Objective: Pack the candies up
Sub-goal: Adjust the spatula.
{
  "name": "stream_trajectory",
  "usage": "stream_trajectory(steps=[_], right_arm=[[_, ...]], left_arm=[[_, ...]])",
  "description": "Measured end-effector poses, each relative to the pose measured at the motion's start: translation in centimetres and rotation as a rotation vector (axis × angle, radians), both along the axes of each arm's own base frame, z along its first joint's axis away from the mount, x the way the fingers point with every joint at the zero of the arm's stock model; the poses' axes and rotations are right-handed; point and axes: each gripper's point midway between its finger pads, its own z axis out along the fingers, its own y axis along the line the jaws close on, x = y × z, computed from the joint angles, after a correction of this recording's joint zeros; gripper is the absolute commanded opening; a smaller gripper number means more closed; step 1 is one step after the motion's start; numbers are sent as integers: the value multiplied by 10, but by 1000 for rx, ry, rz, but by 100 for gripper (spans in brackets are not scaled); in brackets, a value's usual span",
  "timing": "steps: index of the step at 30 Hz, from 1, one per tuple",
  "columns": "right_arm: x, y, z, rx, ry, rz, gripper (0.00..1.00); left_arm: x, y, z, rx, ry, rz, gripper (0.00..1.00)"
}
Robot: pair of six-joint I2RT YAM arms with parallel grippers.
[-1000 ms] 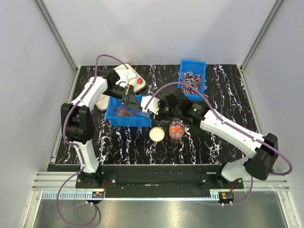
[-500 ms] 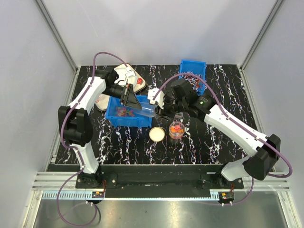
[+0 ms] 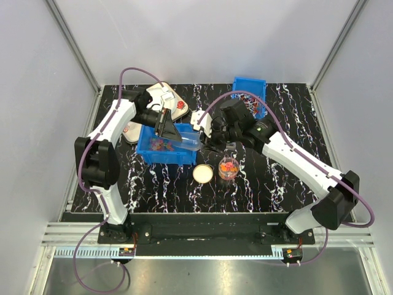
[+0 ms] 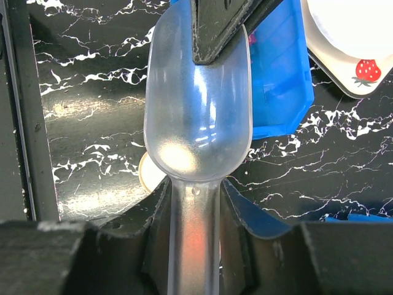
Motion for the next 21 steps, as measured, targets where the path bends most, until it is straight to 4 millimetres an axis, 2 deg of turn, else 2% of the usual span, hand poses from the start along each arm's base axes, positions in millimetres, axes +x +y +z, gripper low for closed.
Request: stream_trajectory(steps=[2,3,5,6,8,9,10,13,15,16,21], right_arm=[[0,0,-1,-1,2,-1,0],[0,0,-1,-2,2,-1,0],[0,1,0,2,0,1,0],[1,2,0,5,-3,2,0],[1,3,1,9,-7,4,0],[2,3,2,11,-10,3,0],[2,3,2,12,-11,3,0],[2,2,2,12,-17,3,0],[0,0,2,11,-19,2,0],[-2,-2,2,10,-21,1,0],[-5,-10,8,13,-51,-13,0]], left_arm=[[0,0,-1,5,4,2,15],[0,1,-1,7,4,2,25],[0,0,-1,6,7,2,33],[-1,-1,0,3,10,1,42],[-2,-2,0,3,15,-2,49],[-2,-1,1,5,19,-1,54],[-1,-1,1,7,15,-1,64],[7,5,7,5,-7,22,76],[21,16,13,-3,-50,59,77],[30,23,17,-7,-71,85,82],[63,70,31,1,-148,225,82]])
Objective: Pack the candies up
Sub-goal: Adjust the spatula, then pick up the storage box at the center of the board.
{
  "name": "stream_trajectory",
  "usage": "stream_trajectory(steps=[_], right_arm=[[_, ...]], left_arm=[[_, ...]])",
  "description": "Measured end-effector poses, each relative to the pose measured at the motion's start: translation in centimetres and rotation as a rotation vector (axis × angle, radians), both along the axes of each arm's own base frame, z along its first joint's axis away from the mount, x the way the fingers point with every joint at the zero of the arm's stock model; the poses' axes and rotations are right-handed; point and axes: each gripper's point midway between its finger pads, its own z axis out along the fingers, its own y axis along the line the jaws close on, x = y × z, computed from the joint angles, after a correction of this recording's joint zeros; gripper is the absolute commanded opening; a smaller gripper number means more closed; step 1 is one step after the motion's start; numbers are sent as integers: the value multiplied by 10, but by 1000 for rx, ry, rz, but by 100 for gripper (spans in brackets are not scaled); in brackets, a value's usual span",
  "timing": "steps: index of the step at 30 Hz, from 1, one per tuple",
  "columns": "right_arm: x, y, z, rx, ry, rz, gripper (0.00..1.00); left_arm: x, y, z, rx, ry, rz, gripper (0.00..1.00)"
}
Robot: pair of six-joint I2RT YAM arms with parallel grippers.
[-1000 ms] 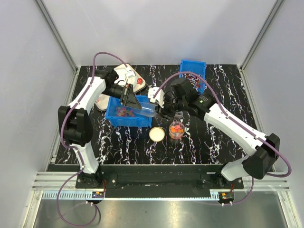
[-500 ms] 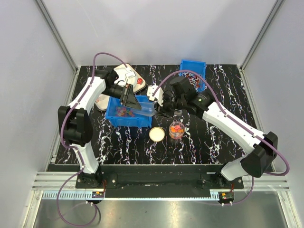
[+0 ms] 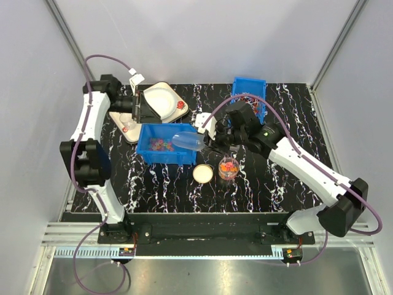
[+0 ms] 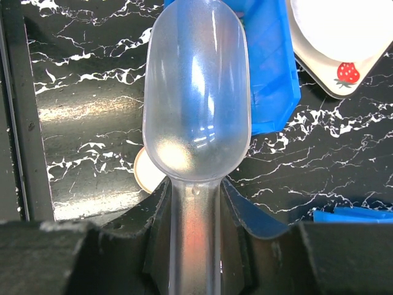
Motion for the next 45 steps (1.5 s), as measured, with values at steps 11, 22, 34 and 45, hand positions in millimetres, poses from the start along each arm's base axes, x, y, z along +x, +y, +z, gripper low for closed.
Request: stream_trajectory(steps=[11,22,34,45], right_arm=[[-4,-10,1,-16,-7,-22,0],[4,-13,-10,-44,7,-49,0],[5,-28,-15,-60,-35,-84,0],[-3,-38,-9,-44,-77,-87,0]], left_arm=[[37,37,19,322,-147,152,86],[40,57,2,586,-191,223,88],[-38,93,-74,630,130,324,92],[-2,127,-131,783,243,531,89]])
